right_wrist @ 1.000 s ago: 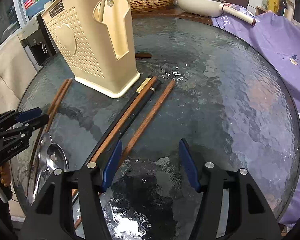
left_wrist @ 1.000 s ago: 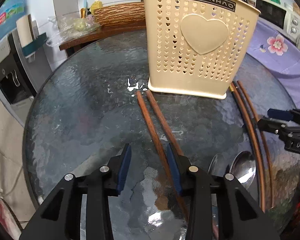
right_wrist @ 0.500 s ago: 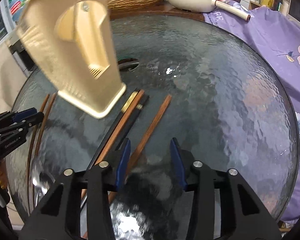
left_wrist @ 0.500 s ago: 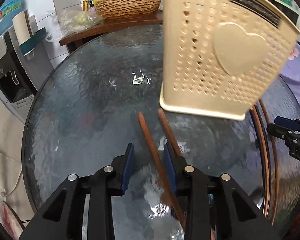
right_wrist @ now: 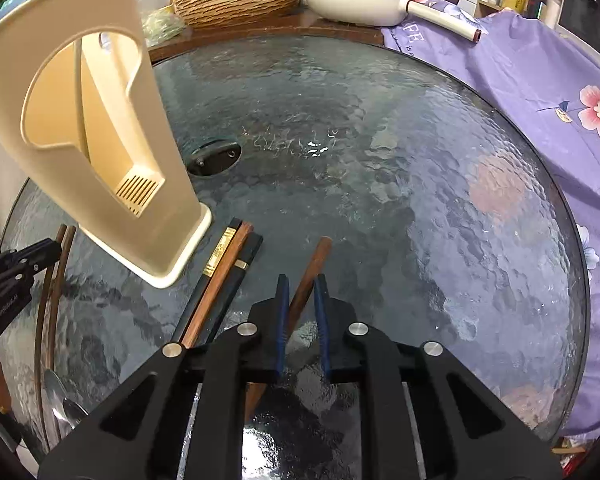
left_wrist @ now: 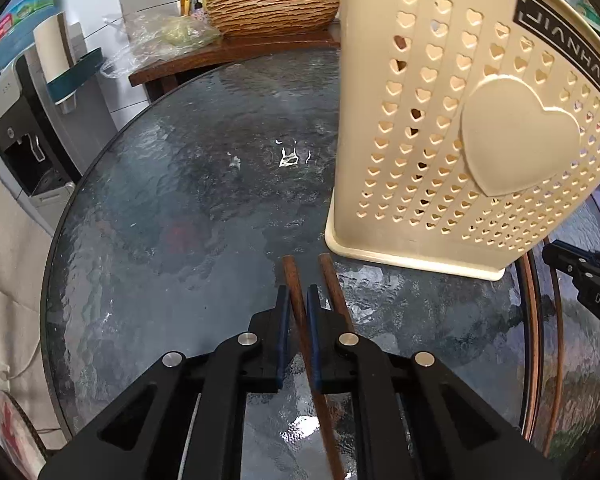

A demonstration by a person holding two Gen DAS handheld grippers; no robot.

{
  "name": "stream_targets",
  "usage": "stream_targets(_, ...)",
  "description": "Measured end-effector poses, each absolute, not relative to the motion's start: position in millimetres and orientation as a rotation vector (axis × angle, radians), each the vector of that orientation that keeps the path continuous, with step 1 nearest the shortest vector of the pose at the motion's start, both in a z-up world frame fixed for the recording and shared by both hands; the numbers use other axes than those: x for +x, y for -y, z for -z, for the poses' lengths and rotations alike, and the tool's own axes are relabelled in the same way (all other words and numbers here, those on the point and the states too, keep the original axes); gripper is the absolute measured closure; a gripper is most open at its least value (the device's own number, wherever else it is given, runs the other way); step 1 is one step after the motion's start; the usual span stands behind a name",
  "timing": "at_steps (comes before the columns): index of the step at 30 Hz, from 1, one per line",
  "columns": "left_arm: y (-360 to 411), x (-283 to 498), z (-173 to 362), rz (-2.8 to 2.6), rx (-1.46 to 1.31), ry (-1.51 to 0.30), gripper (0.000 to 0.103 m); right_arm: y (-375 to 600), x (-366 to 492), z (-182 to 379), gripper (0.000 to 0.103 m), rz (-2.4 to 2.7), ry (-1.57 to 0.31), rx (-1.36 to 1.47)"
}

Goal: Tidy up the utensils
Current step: 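Grasp a wooden chopstick with the left tool while the right tool grasps another chopstick, then lift the chopstick with the left tool while the right tool carries its chopstick toward the caddy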

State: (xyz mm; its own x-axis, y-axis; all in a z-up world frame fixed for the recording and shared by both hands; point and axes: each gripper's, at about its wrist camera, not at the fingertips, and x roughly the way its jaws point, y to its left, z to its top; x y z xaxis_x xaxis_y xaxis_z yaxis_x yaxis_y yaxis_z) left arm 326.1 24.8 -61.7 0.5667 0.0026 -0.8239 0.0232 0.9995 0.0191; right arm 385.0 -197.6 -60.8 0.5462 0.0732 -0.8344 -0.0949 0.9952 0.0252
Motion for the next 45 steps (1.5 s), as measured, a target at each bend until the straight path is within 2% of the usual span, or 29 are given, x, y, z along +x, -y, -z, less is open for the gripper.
stream_targets(3,-26.0,325.1,61.9,0.003,0.006,-0.962,0.097,198.6,387.2,61.4,0.095,-0.093,-0.983,-0.012)
stream_targets(15,-33.2,324.8,56.3,0.005,-0.056,-0.934,0.097,212.5,384.4,50.6,0.095,-0.156,-0.914,0.096)
stream_targets(34,-42.2,283.1,-31.4,0.119,-0.149,-0.719,0.097,227.8,332.3,-40.7,0.095,-0.377,-0.666,0.141)
stream_targets(45,-38.1,248.5,-73.5,0.185,-0.149,-0.609,0.097,229.4,298.8,-76.1,0.095,-0.485,-0.601,0.15)
